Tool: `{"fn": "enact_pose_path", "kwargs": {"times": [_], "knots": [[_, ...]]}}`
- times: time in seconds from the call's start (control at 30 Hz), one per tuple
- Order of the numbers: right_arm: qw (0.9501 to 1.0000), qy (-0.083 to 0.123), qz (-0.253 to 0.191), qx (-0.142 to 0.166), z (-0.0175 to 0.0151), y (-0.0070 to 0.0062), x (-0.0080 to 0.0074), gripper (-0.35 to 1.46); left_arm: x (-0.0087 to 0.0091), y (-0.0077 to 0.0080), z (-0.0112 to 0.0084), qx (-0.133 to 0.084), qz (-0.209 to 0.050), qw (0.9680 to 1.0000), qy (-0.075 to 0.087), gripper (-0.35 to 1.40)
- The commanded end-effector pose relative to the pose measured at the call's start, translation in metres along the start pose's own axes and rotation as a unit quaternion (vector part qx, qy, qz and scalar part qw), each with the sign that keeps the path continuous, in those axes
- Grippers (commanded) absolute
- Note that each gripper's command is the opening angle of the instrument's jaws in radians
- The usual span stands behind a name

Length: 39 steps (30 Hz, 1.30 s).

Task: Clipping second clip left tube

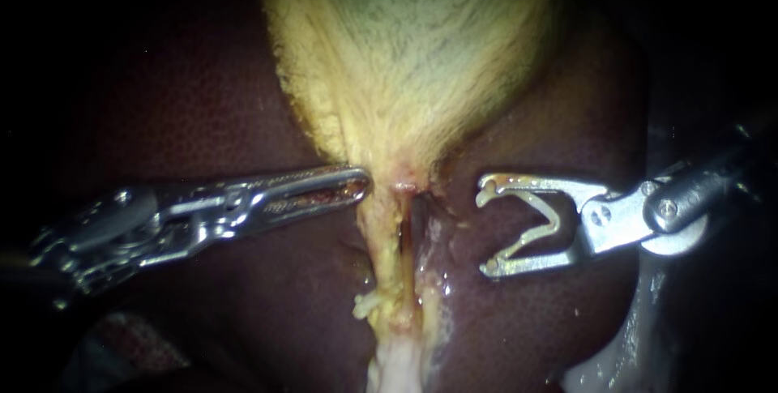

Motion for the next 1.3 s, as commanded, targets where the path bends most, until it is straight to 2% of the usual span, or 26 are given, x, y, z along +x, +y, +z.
{"fn": "enact_pose_path", "kwargs": {"times": [0.03,0.17,0.27,0.43,0.6,0.73,0.83,1.2,1.3], "knots": [[1.0,0.0,0.004,0.0,0.0003,-0.0003,-0.0001,0.59,-0.0001,0.0,-0.0002,0.001,0.0,1.0,0.0,-0.35],[0.9996,0.0,0.029,-0.001,0.0021,-0.0014,-0.0005,0.58,-0.001,0.0002,-0.0013,0.006,-0.002,1.0,0.004,-0.35],[0.999,0.002,0.045,0.007,0.0046,-0.0022,-0.0009,0.58,-0.0019,0.0004,-0.0029,0.0,-0.004,1.0,0.004,-0.35],[0.9959,0.006,0.087,0.025,0.0099,-0.0041,-0.0021,0.58,-0.0028,0.0006,-0.0062,-0.003,-0.006,1.0,-0.005,-0.35],[0.993,0.008,0.112,0.036,0.0147,-0.005,-0.0033,0.58,-0.0036,0.0002,-0.0077,-0.004,-0.008,0.9999,-0.012,-0.35],[0.9914,0.005,0.124,0.042,0.0172,-0.0045,-0.004,0.58,-0.0039,-0.0004,-0.0085,-0.003,-0.01,0.9998,-0.016,-0.35],[0.9907,0.004,0.129,0.043,0.0177,-0.0038,-0.0047,0.57,-0.004,-0.001,-0.0089,-0.003,-0.01,0.9998,-0.018,-0.35],[0.9906,-0.041,0.129,0.013,0.0158,-0.0015,-0.0077,0.56,-0.0044,-0.002,-0.0098,-0.003,-0.012,0.9997,-0.022,-0.35],[0.9906,-0.041,0.13,0.011,0.0155,-0.0013,-0.0079,0.56,-0.0044,-0.002,-0.0098,-0.003,-0.012,0.9997,-0.022,-0.35]]}}
